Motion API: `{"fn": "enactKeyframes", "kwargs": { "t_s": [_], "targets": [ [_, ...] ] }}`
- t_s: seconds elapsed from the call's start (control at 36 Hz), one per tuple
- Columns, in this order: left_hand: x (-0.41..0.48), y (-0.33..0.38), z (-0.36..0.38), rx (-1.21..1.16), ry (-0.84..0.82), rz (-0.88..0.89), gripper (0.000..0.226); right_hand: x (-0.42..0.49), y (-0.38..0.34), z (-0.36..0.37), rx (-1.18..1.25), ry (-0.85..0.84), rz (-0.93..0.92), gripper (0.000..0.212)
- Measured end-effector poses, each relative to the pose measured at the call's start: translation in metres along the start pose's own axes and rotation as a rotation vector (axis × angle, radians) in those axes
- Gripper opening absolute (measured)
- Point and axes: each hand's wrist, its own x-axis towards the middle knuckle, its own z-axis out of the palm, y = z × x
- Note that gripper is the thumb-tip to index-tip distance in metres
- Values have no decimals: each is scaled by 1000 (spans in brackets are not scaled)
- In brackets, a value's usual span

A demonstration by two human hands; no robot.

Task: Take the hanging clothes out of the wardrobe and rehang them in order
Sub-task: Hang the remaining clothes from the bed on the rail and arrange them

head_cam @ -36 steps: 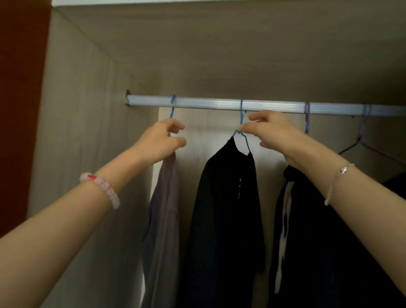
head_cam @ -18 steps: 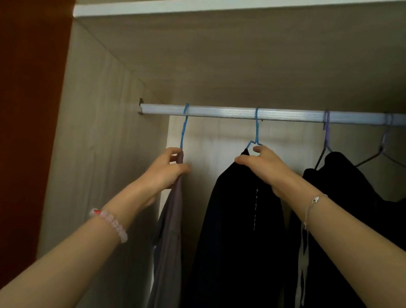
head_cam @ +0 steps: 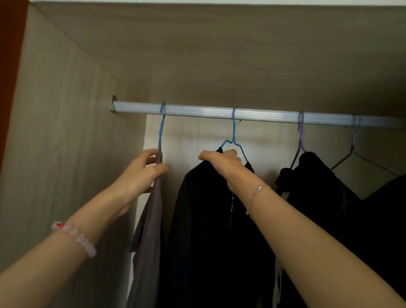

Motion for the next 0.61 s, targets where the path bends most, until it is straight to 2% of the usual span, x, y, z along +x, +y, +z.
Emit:
{"fn": "enactKeyframes", "kwargs": {
  "t_s": [0.14, 0.19, 0.28, 0.36, 0.44, 0.5, 0.56, 0.61],
  "targets": [
    [-4, -1, -5, -7, 18, -15, 45, 1, 10, -6, 62, 22, -47, 24],
    [-6, -2, -8, -11, 28, -29, 40, 1, 17, -16, 44, 62, -84, 11],
    [-9, 0, -11, 2, 10, -32, 22, 2, 25, -34, 1, 86, -110, 22],
    [-10, 2, -11, 13, -3, -24, 22, -2, 24, -47, -165, 93, -121, 41],
    [-12, 4, -8, 10, -15, -11, 22, -9, 12, -46, -406, 217, -265, 51],
    [-14, 5, -7, -1, -20, -9, 23, -13, 1, -36, -473, 280, -401, 55],
    [-17, 5, -6, -27, -30, -15, 22, -18, -12, -20, -445, 254, -510, 53],
    [-20, 5, -6, -44, -58, -15, 20, -23, -23, 1, -349, 137, -513, 50]
  ]
}}
